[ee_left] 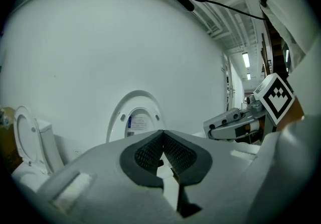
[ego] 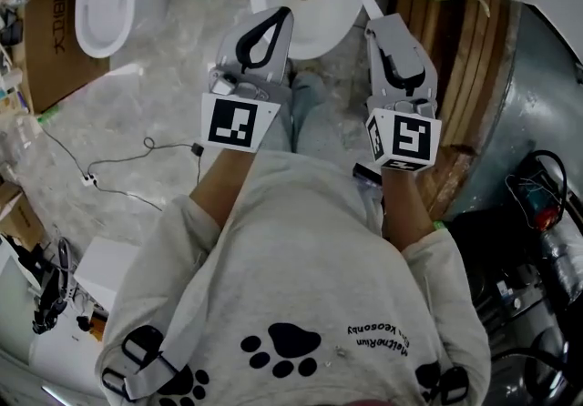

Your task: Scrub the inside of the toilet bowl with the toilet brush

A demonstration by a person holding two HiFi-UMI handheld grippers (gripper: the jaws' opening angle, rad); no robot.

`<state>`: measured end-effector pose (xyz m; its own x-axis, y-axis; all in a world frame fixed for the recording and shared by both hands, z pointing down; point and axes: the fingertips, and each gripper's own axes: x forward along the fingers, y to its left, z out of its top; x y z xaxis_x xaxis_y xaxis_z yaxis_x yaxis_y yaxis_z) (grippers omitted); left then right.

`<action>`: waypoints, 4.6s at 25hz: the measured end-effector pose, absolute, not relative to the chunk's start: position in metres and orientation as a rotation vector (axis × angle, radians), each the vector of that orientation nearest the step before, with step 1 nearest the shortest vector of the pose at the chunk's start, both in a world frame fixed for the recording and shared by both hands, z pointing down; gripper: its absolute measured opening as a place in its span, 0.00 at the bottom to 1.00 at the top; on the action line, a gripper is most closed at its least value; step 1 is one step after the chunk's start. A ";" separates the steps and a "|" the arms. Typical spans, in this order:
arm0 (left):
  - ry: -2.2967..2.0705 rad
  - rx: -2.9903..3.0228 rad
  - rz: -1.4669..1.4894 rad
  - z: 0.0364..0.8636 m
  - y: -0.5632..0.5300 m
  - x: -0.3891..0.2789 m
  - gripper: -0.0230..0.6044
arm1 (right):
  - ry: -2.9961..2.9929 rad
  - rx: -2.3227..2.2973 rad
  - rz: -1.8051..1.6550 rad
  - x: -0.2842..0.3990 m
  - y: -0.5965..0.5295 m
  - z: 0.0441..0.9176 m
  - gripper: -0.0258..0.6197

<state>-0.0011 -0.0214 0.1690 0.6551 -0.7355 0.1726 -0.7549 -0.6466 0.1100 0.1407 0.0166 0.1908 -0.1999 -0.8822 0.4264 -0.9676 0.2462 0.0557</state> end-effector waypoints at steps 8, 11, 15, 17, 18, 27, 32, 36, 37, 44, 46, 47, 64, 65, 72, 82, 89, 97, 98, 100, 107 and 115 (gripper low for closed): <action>-1.253 2.697 0.216 0.221 -0.044 0.001 0.04 | -2.167 1.610 0.397 0.133 0.006 0.250 0.28; -1.244 2.688 0.243 0.245 -0.053 -0.001 0.04 | -2.158 1.589 0.425 0.130 0.005 0.272 0.28; -1.236 2.660 0.260 0.276 -0.064 -0.005 0.04 | -2.122 1.571 0.474 0.131 0.003 0.303 0.28; -1.225 2.649 0.277 0.292 -0.066 -0.006 0.04 | -2.111 1.563 0.496 0.129 0.001 0.318 0.28; -1.218 2.649 0.287 0.299 -0.067 -0.005 0.04 | -2.109 1.559 0.505 0.128 -0.001 0.324 0.28; -1.143 2.644 0.399 0.358 -0.067 0.001 0.04 | -2.073 1.529 0.574 0.127 -0.011 0.380 0.28; -1.108 2.659 0.451 0.381 -0.068 0.001 0.04 | -2.046 1.494 0.594 0.125 -0.009 0.406 0.28; -1.105 2.633 0.477 0.397 -0.071 0.001 0.04 | -2.029 1.471 0.615 0.126 -0.013 0.424 0.28; -1.105 2.628 0.483 0.400 -0.071 0.001 0.04 | -2.027 1.465 0.618 0.127 -0.014 0.427 0.28; -1.066 2.607 0.516 0.424 -0.069 0.006 0.04 | -2.002 1.400 0.642 0.124 -0.017 0.457 0.28; -1.053 2.598 0.536 0.433 -0.067 0.008 0.04 | -1.988 1.388 0.663 0.125 -0.015 0.467 0.28; -1.048 2.595 0.545 0.437 -0.065 0.008 0.04 | -1.980 1.380 0.672 0.125 -0.014 0.471 0.28; -0.998 2.523 0.604 0.485 -0.043 0.008 0.04 | -1.908 1.260 0.741 0.112 0.012 0.524 0.28; -0.998 2.515 0.609 0.487 -0.041 0.007 0.04 | -1.905 1.254 0.745 0.112 0.013 0.526 0.28; -0.977 2.482 0.636 0.502 -0.028 0.003 0.04 | -1.892 1.199 0.759 0.104 0.023 0.537 0.28; -0.939 2.462 0.669 0.513 -0.016 0.000 0.04 | -1.867 1.128 0.768 0.101 0.038 0.550 0.28; -0.930 2.417 0.683 0.522 -0.007 -0.007 0.04 | -1.835 1.094 0.778 0.101 0.048 0.557 0.28; -0.915 2.405 0.715 0.527 0.001 -0.011 0.04 | -1.806 1.063 0.784 0.101 0.056 0.566 0.28; -0.915 2.401 0.718 0.528 0.002 -0.011 0.04 | -1.804 1.059 0.785 0.101 0.056 0.567 0.28; -0.912 2.397 0.720 0.529 0.003 -0.011 0.04 | -1.798 1.052 0.788 0.100 0.058 0.569 0.28; -0.900 2.390 0.726 0.533 0.008 -0.012 0.04 | -1.812 0.958 0.795 0.084 0.067 0.576 0.28; -0.896 2.380 0.734 0.536 0.011 -0.017 0.04 | -1.820 0.933 0.821 0.071 0.072 0.578 0.28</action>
